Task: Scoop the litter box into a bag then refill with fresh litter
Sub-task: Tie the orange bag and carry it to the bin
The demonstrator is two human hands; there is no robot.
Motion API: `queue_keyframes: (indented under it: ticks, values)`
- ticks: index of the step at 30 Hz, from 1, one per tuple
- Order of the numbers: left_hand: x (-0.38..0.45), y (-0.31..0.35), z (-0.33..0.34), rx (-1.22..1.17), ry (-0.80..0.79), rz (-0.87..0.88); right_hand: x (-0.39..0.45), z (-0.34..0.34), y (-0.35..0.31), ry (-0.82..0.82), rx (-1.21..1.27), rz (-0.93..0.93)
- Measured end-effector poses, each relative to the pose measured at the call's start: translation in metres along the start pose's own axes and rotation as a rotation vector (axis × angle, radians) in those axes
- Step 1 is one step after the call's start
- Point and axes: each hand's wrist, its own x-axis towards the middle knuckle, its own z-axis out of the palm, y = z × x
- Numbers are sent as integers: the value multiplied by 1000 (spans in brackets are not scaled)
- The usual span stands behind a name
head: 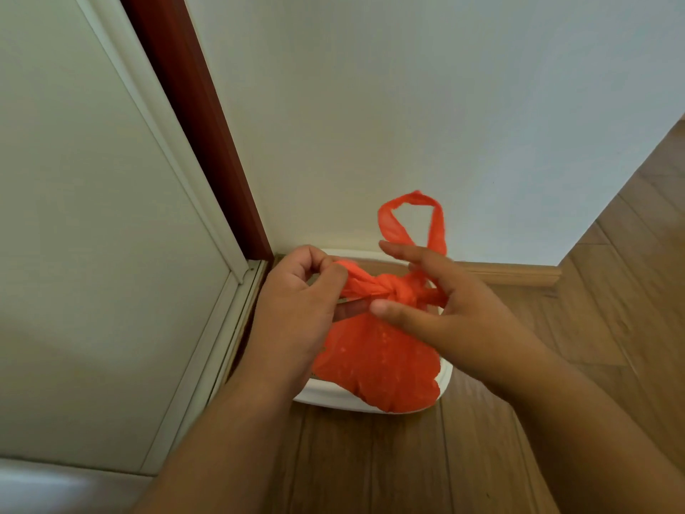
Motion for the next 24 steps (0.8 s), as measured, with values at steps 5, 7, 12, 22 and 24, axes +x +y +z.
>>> queue_keyframes:
  ticks: [5,7,12,22,24]
  values:
    - [0,-1,0,36,-12,31,0,9,2,-98,-119,-29]
    - [0,2,0,19,1,33,0,10,5,-37,-233,7]
    - [-2,1,-3,43,25,29,4,0,8,216,-364,203]
    - [-6,-1,2,120,-4,61,0,12,11,30,-500,-189]
    - [-6,-2,1,66,-17,51,1,13,12,43,-554,-242]
